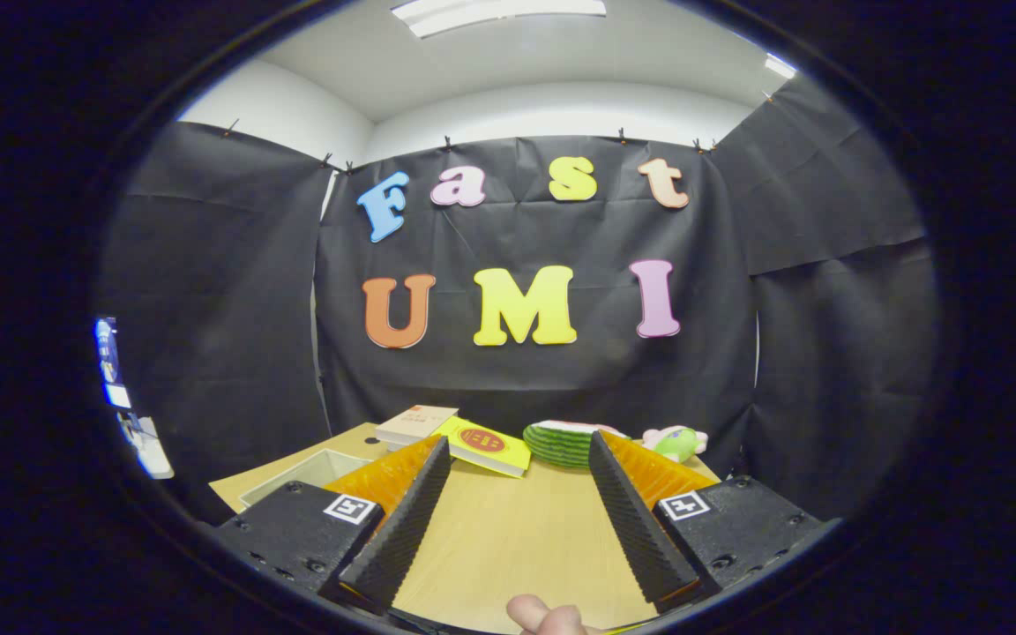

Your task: Open the storage box then place both shoes into the box .Put the left shoe in first, then the right shoe, with the right side of both shoes facing outward in a uniform manner.

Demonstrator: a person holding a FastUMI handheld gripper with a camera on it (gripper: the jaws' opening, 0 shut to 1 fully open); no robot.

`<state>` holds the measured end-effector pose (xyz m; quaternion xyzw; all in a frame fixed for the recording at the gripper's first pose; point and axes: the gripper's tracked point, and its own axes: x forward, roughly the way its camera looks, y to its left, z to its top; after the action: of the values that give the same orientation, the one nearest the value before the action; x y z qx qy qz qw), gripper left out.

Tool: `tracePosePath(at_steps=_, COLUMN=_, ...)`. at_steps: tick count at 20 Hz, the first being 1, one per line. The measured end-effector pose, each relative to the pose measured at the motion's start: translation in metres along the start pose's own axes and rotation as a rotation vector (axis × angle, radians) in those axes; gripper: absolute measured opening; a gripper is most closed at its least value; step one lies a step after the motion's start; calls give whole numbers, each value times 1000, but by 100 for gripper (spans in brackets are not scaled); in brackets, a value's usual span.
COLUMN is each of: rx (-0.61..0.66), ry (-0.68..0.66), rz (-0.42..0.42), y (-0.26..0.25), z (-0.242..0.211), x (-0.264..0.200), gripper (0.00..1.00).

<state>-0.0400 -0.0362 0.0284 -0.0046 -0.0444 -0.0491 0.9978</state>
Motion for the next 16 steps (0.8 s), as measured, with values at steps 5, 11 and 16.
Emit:
tracePosePath(at_steps=5, rx=2, ry=-5, rz=-12, y=-4, z=1, x=3, gripper=100)
tracePosePath(at_steps=11, rx=20, ry=-17, rz=-38, y=-17, z=5, x=2, gripper=100)
tracePosePath(at_steps=16, rx=16, ry=-71, rz=-60, y=-23, z=27, x=-6, gripper=100)
